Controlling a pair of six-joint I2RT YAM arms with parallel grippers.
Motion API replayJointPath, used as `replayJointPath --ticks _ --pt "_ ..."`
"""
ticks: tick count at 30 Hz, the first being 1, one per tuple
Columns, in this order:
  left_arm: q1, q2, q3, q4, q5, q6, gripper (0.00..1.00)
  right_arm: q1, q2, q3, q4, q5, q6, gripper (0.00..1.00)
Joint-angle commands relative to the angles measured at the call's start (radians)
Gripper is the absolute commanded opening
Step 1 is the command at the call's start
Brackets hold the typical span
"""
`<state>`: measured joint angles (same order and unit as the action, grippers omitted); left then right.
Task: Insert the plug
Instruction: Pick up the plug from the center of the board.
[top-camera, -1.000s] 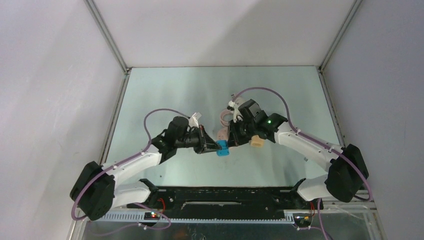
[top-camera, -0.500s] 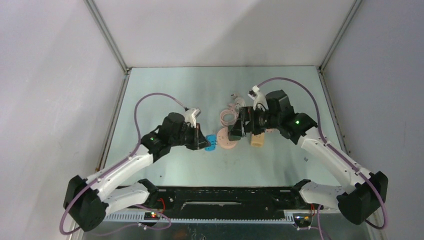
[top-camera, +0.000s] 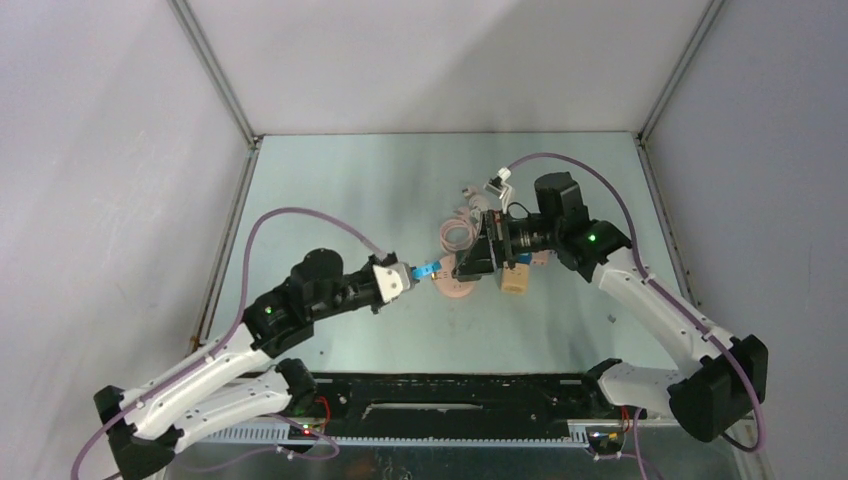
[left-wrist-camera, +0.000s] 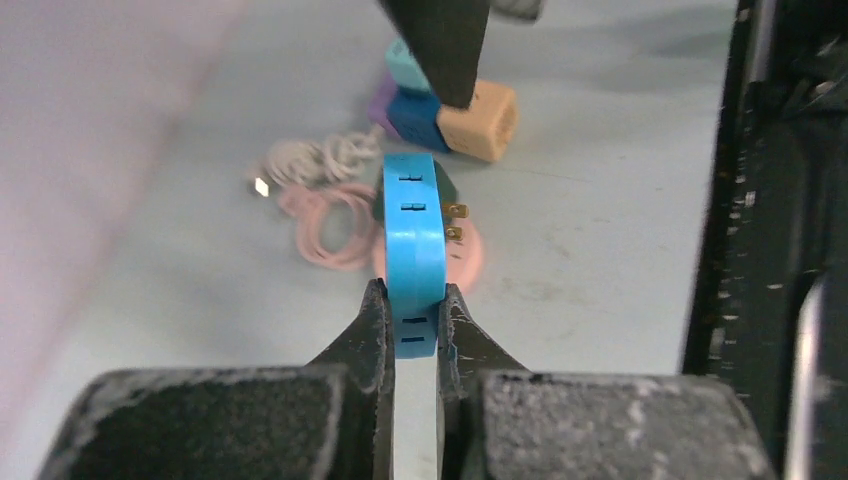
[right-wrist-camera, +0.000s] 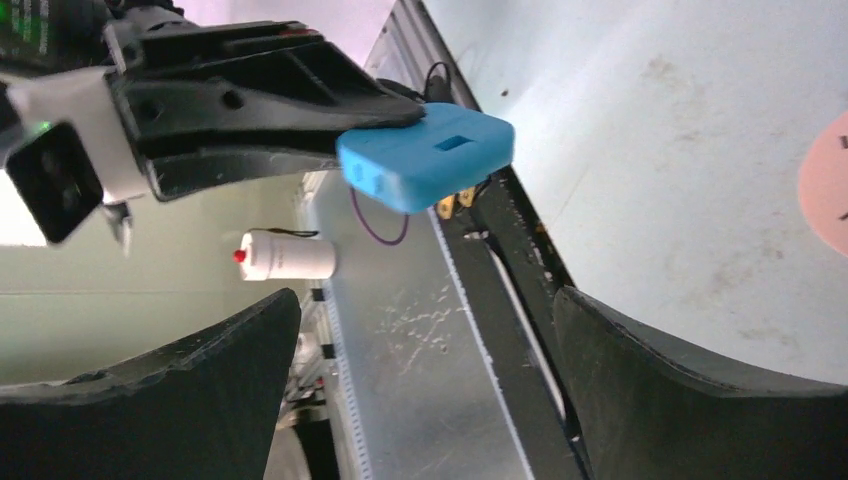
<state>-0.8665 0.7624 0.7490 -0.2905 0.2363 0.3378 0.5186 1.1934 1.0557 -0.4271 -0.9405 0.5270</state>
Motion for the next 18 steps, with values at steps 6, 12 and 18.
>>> replayJointPath --ticks 6,12,18 --pt "-0.180 -0.076 0.035 0.069 -0.230 0.667 0.00 0.001 0.046 0.029 0.220 -0.091 0.443 0.93" --pt "-0.299 -0.085 0.010 0.095 -0.448 0.869 0.00 0.057 0.053 0.029 0.378 -0.057 0.702 0.89" --pt "-0.360 -0.074 -0.003 0.137 -0.567 0.966 0.00 0.113 0.081 0.029 0.340 -0.002 0.755 0.76"
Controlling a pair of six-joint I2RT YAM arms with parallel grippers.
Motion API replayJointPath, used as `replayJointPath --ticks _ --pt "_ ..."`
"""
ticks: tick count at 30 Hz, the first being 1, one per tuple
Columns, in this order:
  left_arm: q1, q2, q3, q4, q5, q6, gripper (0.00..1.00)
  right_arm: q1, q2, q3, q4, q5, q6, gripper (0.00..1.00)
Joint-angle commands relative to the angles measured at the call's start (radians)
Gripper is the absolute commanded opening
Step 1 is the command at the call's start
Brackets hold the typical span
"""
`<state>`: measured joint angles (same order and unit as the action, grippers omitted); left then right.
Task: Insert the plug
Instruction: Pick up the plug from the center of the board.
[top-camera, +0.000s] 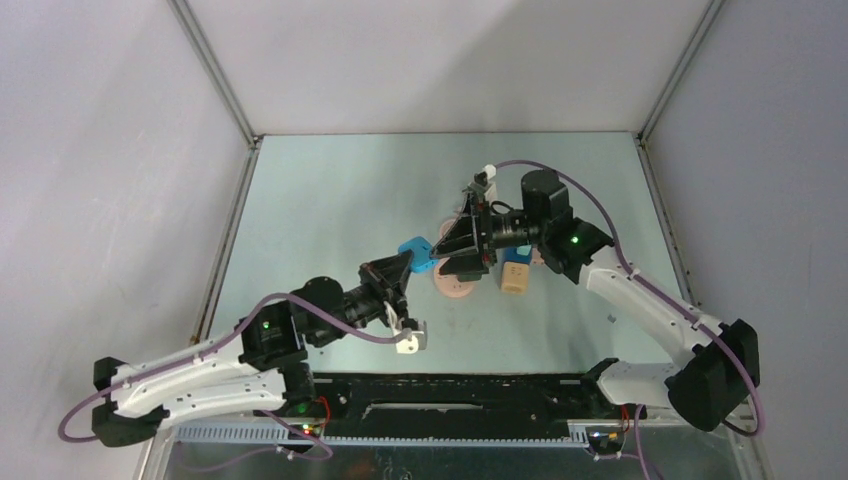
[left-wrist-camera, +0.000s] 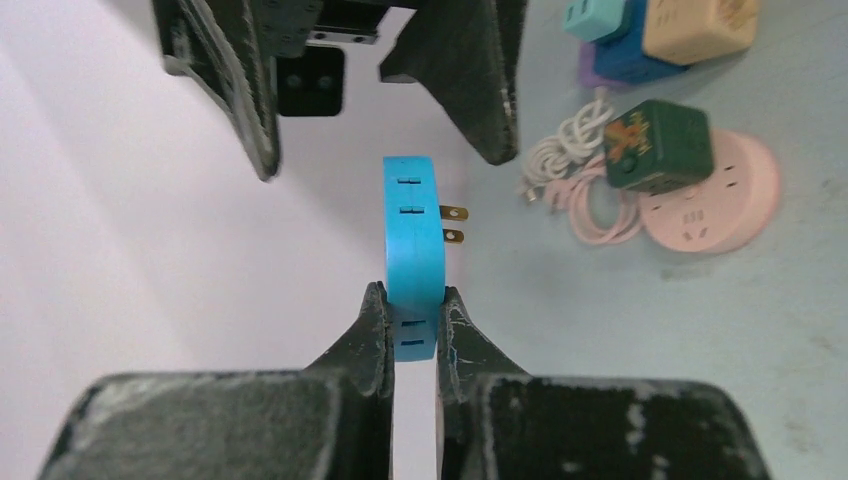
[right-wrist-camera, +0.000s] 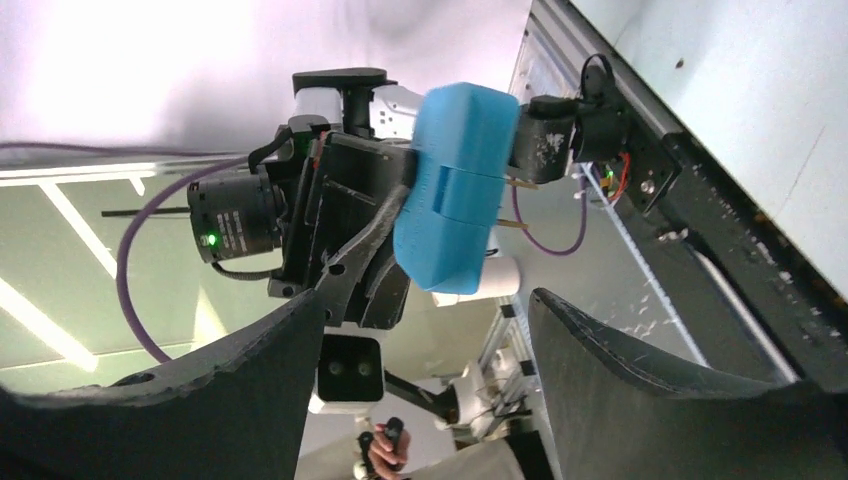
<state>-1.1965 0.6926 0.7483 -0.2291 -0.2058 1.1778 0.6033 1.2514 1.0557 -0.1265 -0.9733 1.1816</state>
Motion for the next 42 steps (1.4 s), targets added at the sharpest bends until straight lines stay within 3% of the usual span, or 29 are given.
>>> replayJointPath --ticks 1,3,9,12,15,17,18,20,21,22,24,25,29,33,38,42 --pt "-0.034 -0.001 -0.003 0.074 -0.130 0.138 0.00 0.035 0.029 0.029 0.056 0.033 0.114 0.74" --pt "-0.043 0.008 0.000 0.063 -0.140 0.149 0.00 0.048 0.038 0.029 0.081 0.033 0.138 0.67" --pt "-0.074 0.008 -0.003 0.072 -0.147 0.162 0.00 0.049 0.067 0.029 0.113 0.053 0.161 0.60" --pt "-0.089 0.008 -0.001 0.074 -0.153 0.161 0.00 0.039 0.086 0.029 0.170 0.064 0.184 0.51" --pt "-0.099 0.007 -0.003 0.088 -0.154 0.153 0.00 0.032 0.097 0.029 0.178 0.076 0.187 0.33" --pt "-0.103 0.007 -0.004 0.095 -0.151 0.141 0.00 0.029 0.104 0.029 0.202 0.068 0.194 0.09" --pt "-0.105 0.007 -0.004 0.097 -0.150 0.132 0.00 0.027 0.104 0.029 0.208 0.066 0.194 0.02" --pt "-0.104 0.007 -0.006 0.107 -0.154 0.094 0.01 0.022 0.094 0.029 0.197 0.069 0.175 0.00" --pt "-0.105 0.007 -0.003 0.115 -0.159 0.062 0.11 0.017 0.088 0.029 0.183 0.071 0.155 0.00" --pt "-0.106 0.006 0.003 0.120 -0.157 0.014 0.32 0.012 0.078 0.029 0.148 0.075 0.126 0.00" --pt "-0.106 0.001 0.011 0.140 -0.171 -0.143 0.93 0.000 0.059 0.029 0.090 0.078 0.048 0.00" --pt "-0.104 -0.005 0.016 0.146 -0.175 -0.219 0.99 -0.011 0.047 0.029 0.052 0.085 0.006 0.00" --pt "-0.088 -0.020 0.098 0.107 -0.182 -0.646 1.00 -0.036 -0.006 0.029 -0.043 0.112 -0.174 0.00" --pt "0.033 0.081 0.335 -0.171 -0.027 -1.093 1.00 -0.043 -0.055 0.028 -0.140 0.173 -0.306 0.00" --pt "0.075 0.239 0.594 -0.430 0.080 -1.290 1.00 -0.036 -0.077 0.029 -0.215 0.211 -0.397 0.00" --pt "0.143 0.320 0.683 -0.515 0.300 -1.384 1.00 -0.026 -0.084 0.029 -0.226 0.220 -0.412 0.00"
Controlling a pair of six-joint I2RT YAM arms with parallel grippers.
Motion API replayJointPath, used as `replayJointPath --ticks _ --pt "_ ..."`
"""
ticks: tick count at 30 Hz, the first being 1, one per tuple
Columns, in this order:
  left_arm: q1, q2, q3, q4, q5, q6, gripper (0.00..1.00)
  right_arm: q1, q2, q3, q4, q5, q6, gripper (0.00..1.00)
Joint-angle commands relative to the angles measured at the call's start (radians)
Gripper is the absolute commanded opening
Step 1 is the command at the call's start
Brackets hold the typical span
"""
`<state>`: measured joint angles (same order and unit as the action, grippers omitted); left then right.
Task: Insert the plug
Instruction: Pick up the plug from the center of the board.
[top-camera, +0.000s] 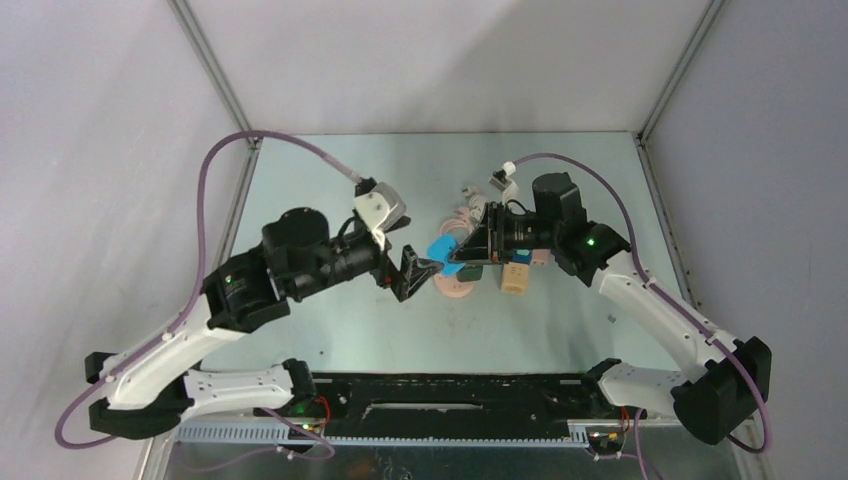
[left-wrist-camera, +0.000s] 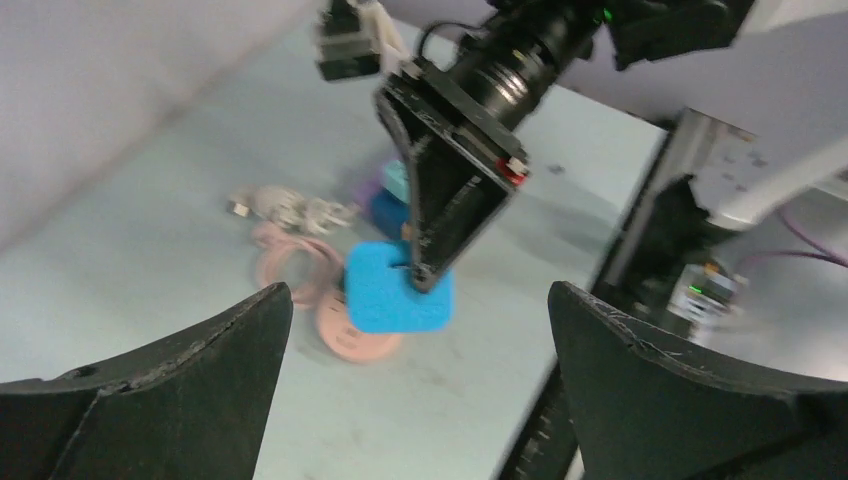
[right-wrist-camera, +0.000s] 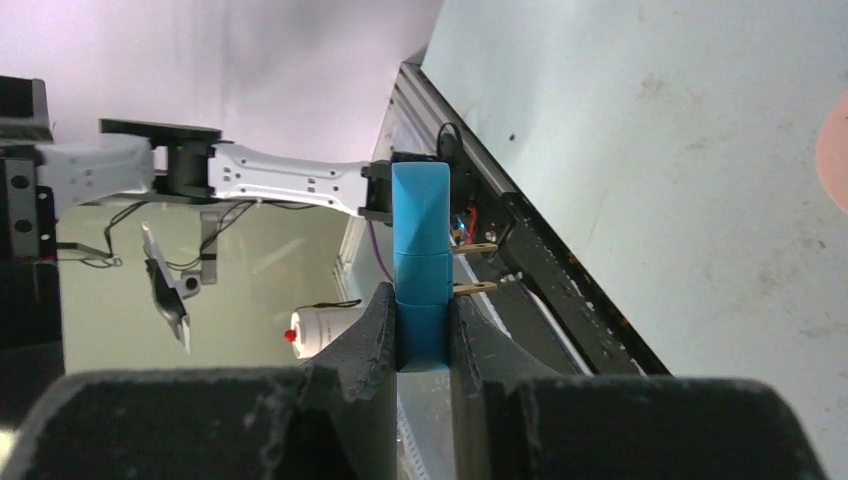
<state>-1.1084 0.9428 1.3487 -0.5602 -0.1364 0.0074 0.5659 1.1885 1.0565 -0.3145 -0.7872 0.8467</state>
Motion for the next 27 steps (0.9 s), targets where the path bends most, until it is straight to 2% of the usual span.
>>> replayJointPath --ticks 1,5,14,20,27 --pt "0.077 0.095 0.103 -0.215 0.283 -0.230 0.99 0.015 -0.022 0.028 -0.040 0.037 -0.076 0.00" --pt "0.084 0.211 0.189 -0.361 0.368 -0.236 1.00 0.024 -0.030 0.028 -0.044 0.043 -0.063 0.00" --pt "0.081 0.387 0.334 -0.545 0.220 -0.227 1.00 0.043 -0.032 0.028 -0.078 0.060 -0.050 0.00" --pt "0.075 0.444 0.351 -0.555 0.107 -0.202 1.00 0.051 -0.029 0.027 -0.073 0.048 -0.045 0.00" --pt "0.062 0.487 0.362 -0.540 0.045 -0.154 1.00 0.055 -0.028 0.028 -0.074 0.043 -0.039 0.00"
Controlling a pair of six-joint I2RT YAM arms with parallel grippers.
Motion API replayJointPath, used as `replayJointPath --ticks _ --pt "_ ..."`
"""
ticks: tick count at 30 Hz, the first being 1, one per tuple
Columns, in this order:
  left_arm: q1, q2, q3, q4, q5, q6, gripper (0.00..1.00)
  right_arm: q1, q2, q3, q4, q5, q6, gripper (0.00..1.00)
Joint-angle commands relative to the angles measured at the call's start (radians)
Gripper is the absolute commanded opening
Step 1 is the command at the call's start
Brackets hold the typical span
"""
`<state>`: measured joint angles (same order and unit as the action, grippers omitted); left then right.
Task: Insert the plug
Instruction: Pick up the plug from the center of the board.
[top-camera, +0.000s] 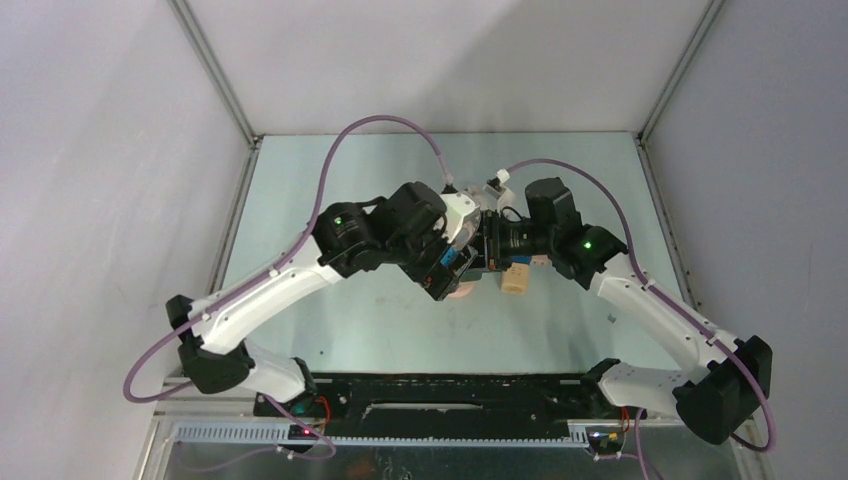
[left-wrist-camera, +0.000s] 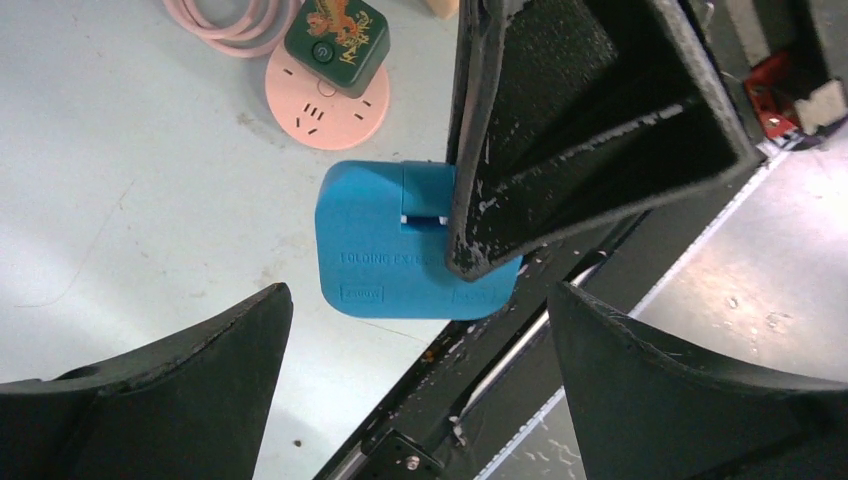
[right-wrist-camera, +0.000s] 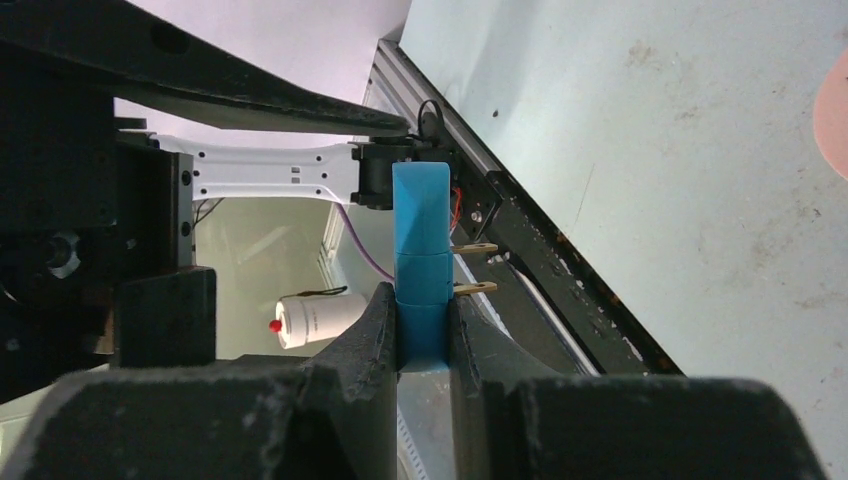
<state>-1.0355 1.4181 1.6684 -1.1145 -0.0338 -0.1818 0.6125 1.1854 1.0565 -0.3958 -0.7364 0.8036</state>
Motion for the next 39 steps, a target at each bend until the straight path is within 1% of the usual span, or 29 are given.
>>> replayJointPath --ticks 1,3,6,10,12,14,18,19,21,23,24,25,26,30,31,33,34,37,39 --pt "-0.012 0.013 0.039 0.025 -0.056 0.036 1.00 0.009 -0.024 0.028 0.009 -0.010 0.005 0.00" --pt "-0.014 0.020 0.039 0.043 -0.053 0.040 0.97 0.010 -0.023 0.028 0.007 -0.009 0.005 0.00" --pt "-0.015 0.039 0.058 0.039 -0.045 0.045 0.89 0.011 -0.018 0.028 0.005 -0.009 0.004 0.00" --pt "-0.017 0.046 0.074 0.035 -0.045 0.042 0.88 0.016 -0.010 0.028 -0.002 -0.009 0.002 0.00" --pt "-0.018 0.039 0.061 0.048 -0.037 0.044 0.85 0.018 -0.009 0.028 -0.002 -0.008 0.002 0.00" --pt "-0.017 0.037 0.051 0.056 -0.027 0.048 0.77 0.020 -0.007 0.028 0.000 -0.010 0.003 0.00" --pt "-0.017 0.051 0.046 0.046 -0.021 0.050 0.54 0.020 -0.007 0.028 0.001 -0.010 0.006 0.00" --pt "-0.017 0.054 0.045 0.042 -0.022 0.051 0.50 0.020 -0.007 0.028 0.002 -0.010 0.008 0.00" --pt "-0.018 0.056 0.041 0.042 -0.021 0.051 0.47 0.020 -0.009 0.028 0.007 -0.011 0.011 0.00" --pt "-0.017 0.057 0.037 0.042 -0.026 0.053 0.45 0.020 -0.009 0.028 0.008 -0.009 0.010 0.00" --pt "-0.017 0.054 0.033 0.044 -0.029 0.054 0.42 0.018 -0.008 0.028 0.006 -0.007 0.009 0.01" --pt "-0.017 0.052 0.028 0.048 -0.030 0.056 0.39 0.019 -0.010 0.028 0.001 -0.003 0.005 0.05" --pt "-0.017 0.050 0.021 0.052 -0.033 0.059 0.36 0.017 -0.013 0.028 -0.010 0.006 0.000 0.13" --pt "-0.006 0.034 -0.029 0.085 -0.045 0.068 0.22 0.002 -0.056 0.028 -0.064 0.072 -0.031 0.59" --pt "0.001 0.023 -0.055 0.102 -0.050 0.070 0.18 -0.007 -0.068 0.027 -0.085 0.089 -0.038 0.66" --pt "0.013 -0.006 -0.119 0.146 -0.067 0.083 0.10 -0.029 -0.089 0.028 -0.140 0.111 -0.060 0.76" --pt "0.023 -0.024 -0.163 0.176 -0.075 0.096 0.09 -0.041 -0.099 0.028 -0.165 0.124 -0.076 0.80" --pt "0.049 -0.080 -0.296 0.278 -0.077 0.144 0.01 -0.076 -0.121 0.028 -0.235 0.135 -0.128 0.88" --pt "0.063 -0.113 -0.390 0.357 -0.066 0.194 0.00 -0.101 -0.124 0.028 -0.282 0.142 -0.165 0.90"
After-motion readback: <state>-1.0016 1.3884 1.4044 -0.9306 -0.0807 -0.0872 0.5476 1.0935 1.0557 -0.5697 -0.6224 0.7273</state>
